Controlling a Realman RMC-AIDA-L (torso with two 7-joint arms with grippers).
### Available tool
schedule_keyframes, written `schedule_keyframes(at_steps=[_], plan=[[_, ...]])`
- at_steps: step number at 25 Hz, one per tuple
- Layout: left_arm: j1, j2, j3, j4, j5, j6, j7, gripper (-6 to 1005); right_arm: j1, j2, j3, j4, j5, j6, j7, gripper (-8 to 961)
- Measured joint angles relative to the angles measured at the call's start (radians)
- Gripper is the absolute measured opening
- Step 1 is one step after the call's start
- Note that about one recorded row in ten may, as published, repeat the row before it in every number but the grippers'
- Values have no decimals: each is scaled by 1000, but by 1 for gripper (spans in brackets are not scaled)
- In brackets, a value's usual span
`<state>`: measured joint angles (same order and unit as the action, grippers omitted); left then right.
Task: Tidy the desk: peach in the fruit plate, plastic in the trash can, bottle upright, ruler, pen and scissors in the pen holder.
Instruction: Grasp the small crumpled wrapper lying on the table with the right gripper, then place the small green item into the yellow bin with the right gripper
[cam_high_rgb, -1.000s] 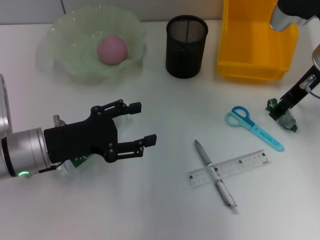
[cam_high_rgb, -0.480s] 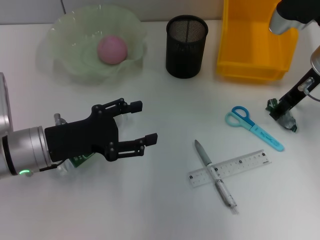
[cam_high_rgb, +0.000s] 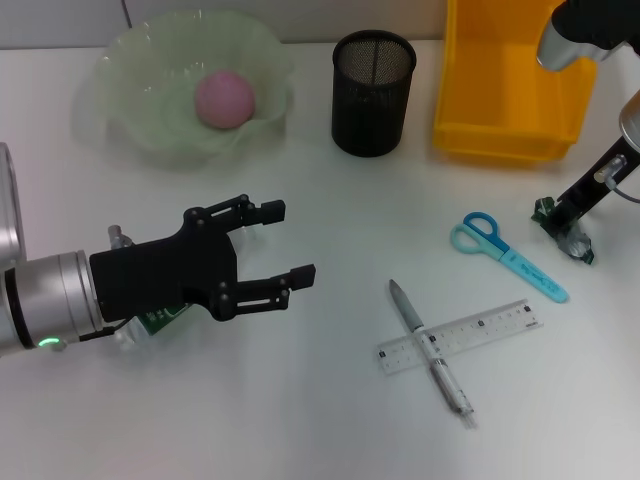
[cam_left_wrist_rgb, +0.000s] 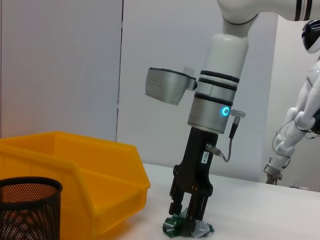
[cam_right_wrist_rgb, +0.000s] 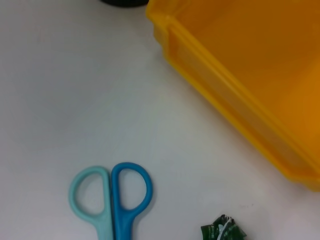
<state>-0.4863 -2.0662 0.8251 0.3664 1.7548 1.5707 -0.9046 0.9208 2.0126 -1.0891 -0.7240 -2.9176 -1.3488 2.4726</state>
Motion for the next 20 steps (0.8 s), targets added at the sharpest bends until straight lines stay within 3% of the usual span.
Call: schedule_keyframes(at_steps=[20], plan=[[0, 0, 0, 6, 0, -2, -2, 832, -10, 9, -3, 2, 0, 7, -1, 502]])
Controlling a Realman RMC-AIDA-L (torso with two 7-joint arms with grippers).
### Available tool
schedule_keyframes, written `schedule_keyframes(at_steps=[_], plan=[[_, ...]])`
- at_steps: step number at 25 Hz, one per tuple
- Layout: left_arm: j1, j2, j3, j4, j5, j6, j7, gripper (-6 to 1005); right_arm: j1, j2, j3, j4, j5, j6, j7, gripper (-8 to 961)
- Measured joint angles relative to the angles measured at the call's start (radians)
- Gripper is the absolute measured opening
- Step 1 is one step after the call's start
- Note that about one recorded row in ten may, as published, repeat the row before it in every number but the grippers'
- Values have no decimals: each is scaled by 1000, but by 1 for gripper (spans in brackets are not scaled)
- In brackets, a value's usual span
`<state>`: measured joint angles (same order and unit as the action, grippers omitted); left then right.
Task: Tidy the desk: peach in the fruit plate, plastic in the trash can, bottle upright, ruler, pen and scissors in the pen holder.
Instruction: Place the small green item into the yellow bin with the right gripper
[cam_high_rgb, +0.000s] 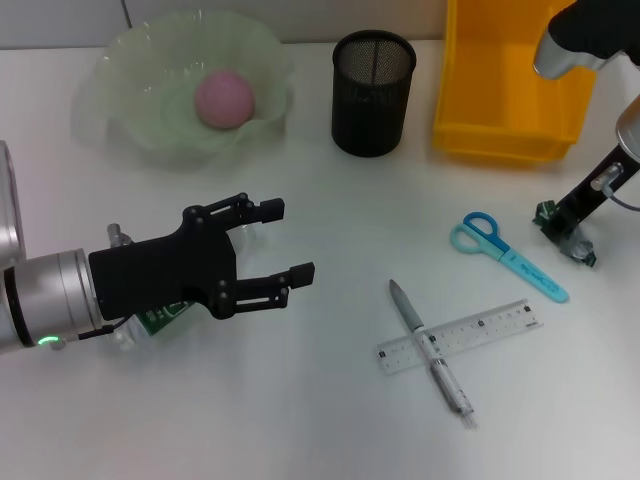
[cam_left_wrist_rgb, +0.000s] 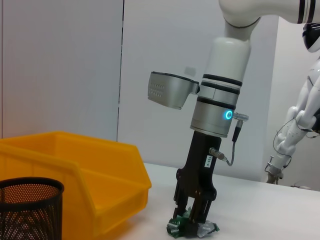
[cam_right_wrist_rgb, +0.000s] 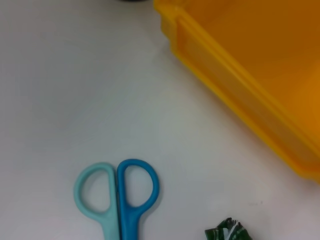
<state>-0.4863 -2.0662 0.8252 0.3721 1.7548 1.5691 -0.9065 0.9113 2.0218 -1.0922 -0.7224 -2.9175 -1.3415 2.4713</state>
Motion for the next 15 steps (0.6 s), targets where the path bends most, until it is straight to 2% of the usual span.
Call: schedule_keyframes(at_steps=[6, 11, 15], plan=[[-1, 0, 0, 1, 0, 0, 0, 832, -3, 0, -3, -3, 0, 0, 0, 487], [-1, 0, 0, 1, 0, 0, 0, 832, -4, 0, -3, -4, 0, -1, -5, 348], [-3, 0, 0, 1, 0, 1, 0, 832, -4, 0, -3, -5, 0, -1, -6, 330]])
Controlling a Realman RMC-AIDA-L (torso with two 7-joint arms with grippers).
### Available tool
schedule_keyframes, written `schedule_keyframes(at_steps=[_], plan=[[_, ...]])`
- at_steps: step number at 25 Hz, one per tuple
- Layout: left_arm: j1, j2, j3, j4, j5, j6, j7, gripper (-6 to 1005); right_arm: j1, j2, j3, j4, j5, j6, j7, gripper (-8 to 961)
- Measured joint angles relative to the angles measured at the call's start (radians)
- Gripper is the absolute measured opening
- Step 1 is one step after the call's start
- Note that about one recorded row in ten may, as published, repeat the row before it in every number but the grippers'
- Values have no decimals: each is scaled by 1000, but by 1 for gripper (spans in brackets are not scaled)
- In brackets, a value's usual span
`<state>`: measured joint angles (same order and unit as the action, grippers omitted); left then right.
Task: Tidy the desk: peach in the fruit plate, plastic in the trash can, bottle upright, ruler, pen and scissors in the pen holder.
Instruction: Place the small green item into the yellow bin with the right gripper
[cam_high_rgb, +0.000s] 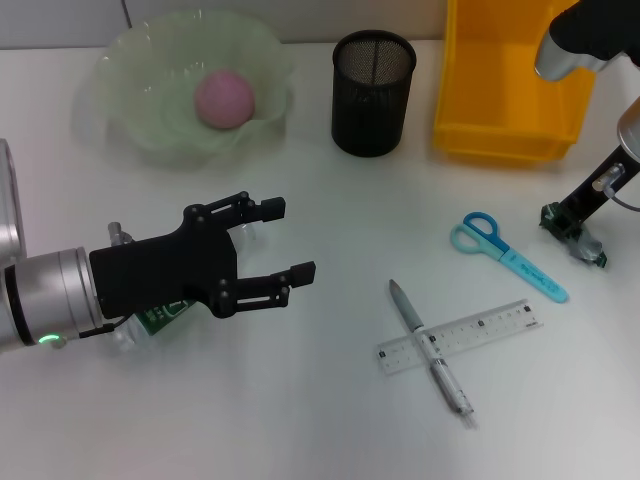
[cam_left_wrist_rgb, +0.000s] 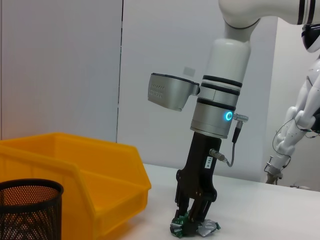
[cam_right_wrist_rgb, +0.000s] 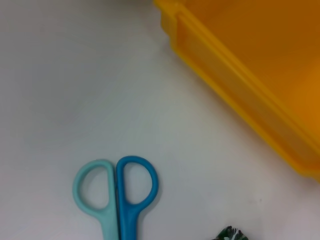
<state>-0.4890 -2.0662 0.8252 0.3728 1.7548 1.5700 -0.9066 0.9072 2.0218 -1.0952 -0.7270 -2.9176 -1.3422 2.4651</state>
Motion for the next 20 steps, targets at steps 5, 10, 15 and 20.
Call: schedule_keyframes(at_steps=[5, 10, 15, 20], plan=[[-2, 0, -1, -1, -1, 1, 0, 832, 0, 0, 0, 0, 0, 1, 0, 307], [-5, 0, -2, -3, -2, 1, 0, 832, 1, 0, 0, 0, 0, 1, -2, 285], [-6, 0, -2, -3, -2, 0, 0, 832, 0, 0, 1, -4, 0, 2, -2, 262], [-9, 0, -2, -5, -2, -3, 0, 832, 0, 0, 0, -5, 0, 3, -3, 199]])
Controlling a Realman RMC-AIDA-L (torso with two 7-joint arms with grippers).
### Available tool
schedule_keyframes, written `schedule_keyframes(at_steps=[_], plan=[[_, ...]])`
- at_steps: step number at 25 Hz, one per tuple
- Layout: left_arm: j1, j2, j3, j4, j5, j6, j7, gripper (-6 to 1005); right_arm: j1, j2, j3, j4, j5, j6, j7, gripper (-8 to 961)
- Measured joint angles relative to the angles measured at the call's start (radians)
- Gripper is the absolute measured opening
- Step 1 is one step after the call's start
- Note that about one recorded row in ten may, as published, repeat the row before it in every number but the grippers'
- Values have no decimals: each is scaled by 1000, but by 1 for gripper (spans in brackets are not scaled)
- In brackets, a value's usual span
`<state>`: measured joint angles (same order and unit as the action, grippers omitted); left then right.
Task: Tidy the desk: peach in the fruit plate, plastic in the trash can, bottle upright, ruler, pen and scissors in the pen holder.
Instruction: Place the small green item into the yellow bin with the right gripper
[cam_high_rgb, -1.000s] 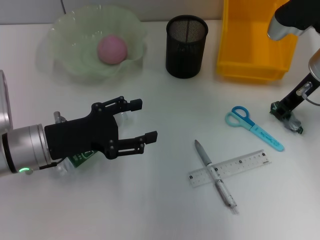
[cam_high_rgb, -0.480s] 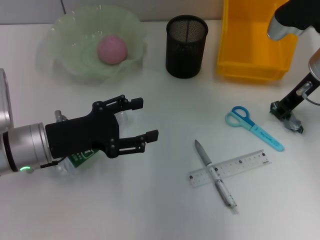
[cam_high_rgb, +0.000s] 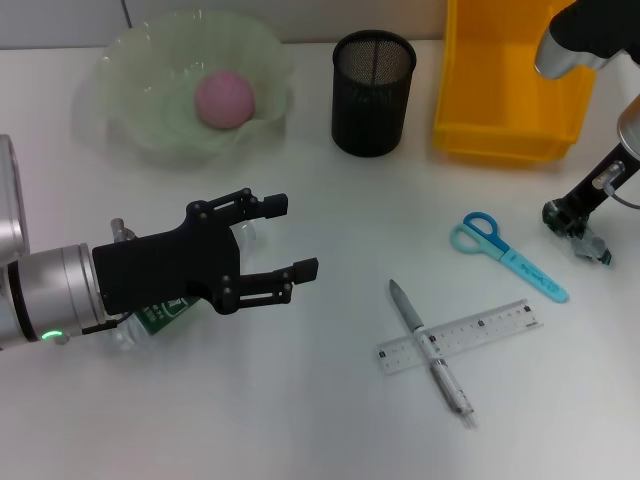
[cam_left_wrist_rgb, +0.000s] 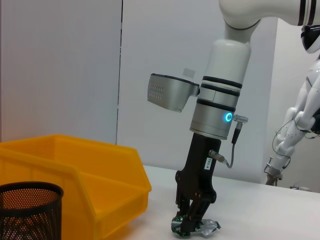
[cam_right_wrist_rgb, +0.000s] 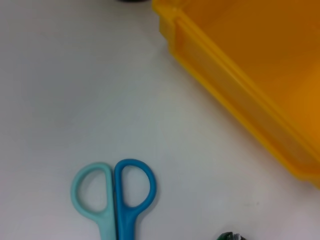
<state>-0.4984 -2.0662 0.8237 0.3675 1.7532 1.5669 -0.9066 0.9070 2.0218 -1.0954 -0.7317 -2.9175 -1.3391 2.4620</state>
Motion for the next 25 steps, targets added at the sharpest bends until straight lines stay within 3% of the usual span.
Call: schedule_keyframes(at_steps=[25], plan=[[0, 0, 5, -1, 0, 2, 0, 832, -1, 0, 0, -3, 0, -3, -5, 187]])
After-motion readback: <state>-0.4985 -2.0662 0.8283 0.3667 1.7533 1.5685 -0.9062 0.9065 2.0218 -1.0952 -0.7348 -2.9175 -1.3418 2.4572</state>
